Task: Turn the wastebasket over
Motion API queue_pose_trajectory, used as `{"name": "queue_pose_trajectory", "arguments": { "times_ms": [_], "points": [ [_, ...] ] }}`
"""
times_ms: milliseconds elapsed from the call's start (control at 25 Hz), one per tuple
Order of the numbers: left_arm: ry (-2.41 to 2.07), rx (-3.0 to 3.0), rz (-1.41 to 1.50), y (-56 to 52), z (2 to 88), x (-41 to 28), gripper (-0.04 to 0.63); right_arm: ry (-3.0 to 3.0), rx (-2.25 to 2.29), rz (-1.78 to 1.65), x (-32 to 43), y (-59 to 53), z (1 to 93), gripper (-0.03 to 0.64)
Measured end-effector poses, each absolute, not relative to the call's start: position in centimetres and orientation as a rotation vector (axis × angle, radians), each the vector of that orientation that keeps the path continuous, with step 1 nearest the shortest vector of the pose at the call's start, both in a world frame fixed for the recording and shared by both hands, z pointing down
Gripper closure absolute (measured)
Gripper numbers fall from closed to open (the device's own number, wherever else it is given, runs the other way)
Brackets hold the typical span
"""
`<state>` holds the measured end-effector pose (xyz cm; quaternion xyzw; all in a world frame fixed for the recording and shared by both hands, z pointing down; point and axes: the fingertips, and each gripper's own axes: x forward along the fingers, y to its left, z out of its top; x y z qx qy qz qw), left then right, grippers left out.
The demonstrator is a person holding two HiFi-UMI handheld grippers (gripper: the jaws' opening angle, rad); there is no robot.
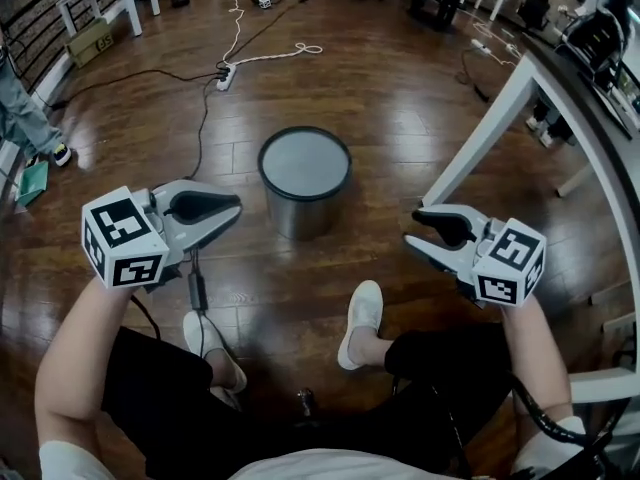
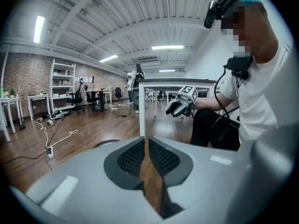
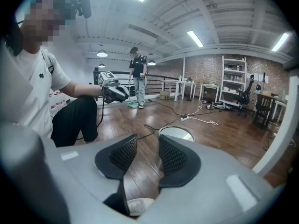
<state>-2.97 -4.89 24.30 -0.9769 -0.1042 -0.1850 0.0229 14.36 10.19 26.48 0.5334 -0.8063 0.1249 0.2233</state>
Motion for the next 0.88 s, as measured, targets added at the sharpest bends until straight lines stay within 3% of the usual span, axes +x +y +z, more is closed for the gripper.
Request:
{"name": "queue_pose_trajectory", "arguments": {
  "times_ms": [880],
  "points": [
    [-0.4,-2.997,-0.614,-3.1,25.1,-1.5,0.568,-2.19,1.517,0.365,14.7,13.0,26.7,0.479]
  ]
}}
